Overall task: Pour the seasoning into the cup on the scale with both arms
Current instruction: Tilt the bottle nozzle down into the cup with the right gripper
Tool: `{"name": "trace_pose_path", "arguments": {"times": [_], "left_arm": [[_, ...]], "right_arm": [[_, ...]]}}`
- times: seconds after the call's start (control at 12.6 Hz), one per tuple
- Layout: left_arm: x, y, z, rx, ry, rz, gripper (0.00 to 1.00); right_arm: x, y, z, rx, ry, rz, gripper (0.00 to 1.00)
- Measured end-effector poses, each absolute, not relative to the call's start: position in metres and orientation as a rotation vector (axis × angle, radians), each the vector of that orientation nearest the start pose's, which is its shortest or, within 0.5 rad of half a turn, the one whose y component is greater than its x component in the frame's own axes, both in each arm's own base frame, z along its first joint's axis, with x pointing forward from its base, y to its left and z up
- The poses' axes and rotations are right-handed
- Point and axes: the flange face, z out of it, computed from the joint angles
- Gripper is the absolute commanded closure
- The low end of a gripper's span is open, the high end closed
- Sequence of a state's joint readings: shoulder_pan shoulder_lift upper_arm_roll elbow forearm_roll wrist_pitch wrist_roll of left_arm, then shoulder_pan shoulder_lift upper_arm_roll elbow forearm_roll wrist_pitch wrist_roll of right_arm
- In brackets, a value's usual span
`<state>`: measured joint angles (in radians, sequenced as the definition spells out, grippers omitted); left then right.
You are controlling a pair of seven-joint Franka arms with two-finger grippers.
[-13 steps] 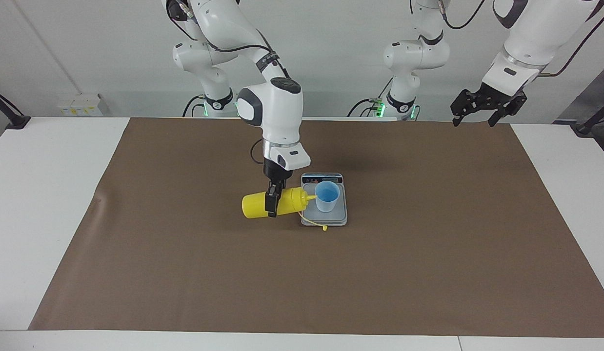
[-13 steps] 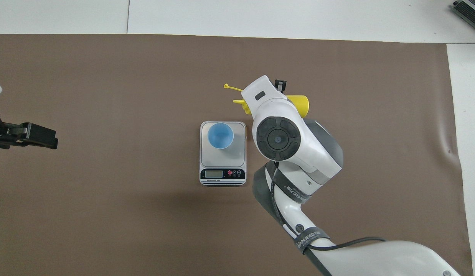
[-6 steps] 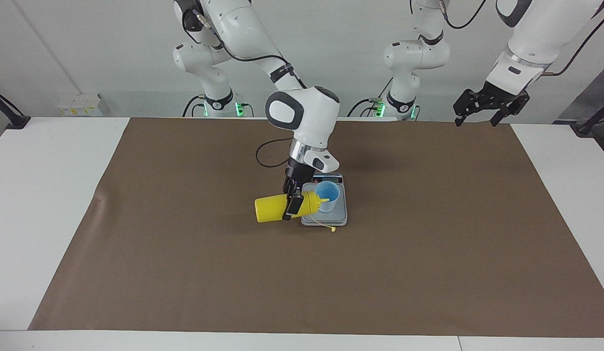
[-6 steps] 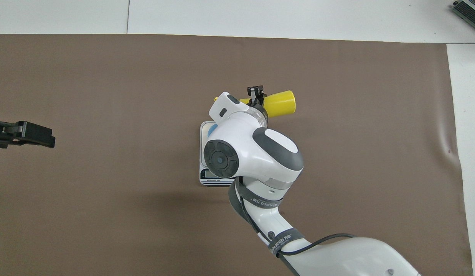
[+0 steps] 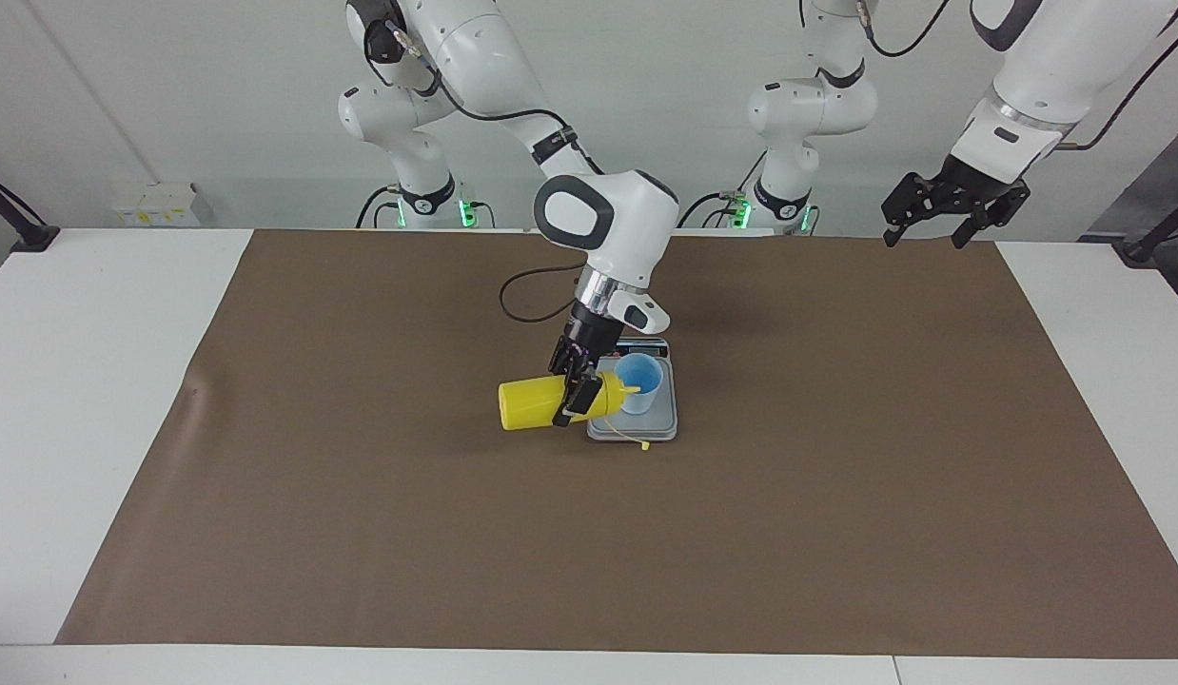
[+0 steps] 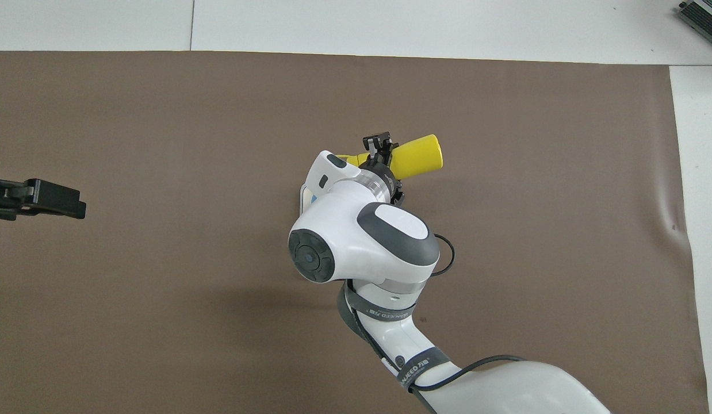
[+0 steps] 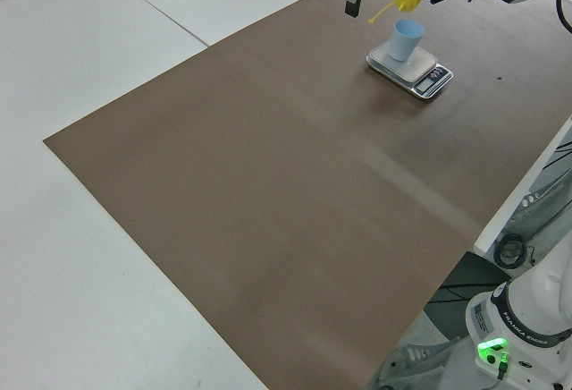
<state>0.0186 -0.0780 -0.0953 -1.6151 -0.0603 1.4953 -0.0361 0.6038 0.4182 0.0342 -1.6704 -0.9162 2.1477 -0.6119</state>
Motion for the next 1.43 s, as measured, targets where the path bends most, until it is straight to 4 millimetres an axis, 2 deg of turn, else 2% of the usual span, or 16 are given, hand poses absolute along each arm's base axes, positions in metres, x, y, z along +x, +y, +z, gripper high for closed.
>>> {"name": "trace_pose_path", "arguments": {"times": [0.4, 1.19, 1.43], "left_arm": [[0.520, -0.050, 0.639, -3.191, 0.071, 0.073, 0.00], [0.520, -0.051, 0.639, -3.191, 0.075, 0.075, 0.00], [0.520, -0.050, 0.639, -3.192, 0.071, 0.075, 0.00]], "right_arm": [[0.556, 0.381, 0.368, 1.444, 1.847, 0.052, 1.00], [0.553, 0.383, 0.369, 1.410, 1.856, 0.047, 1.00], [0.554, 0.382, 0.377, 1.414, 1.848, 0.060, 1.00]]}}
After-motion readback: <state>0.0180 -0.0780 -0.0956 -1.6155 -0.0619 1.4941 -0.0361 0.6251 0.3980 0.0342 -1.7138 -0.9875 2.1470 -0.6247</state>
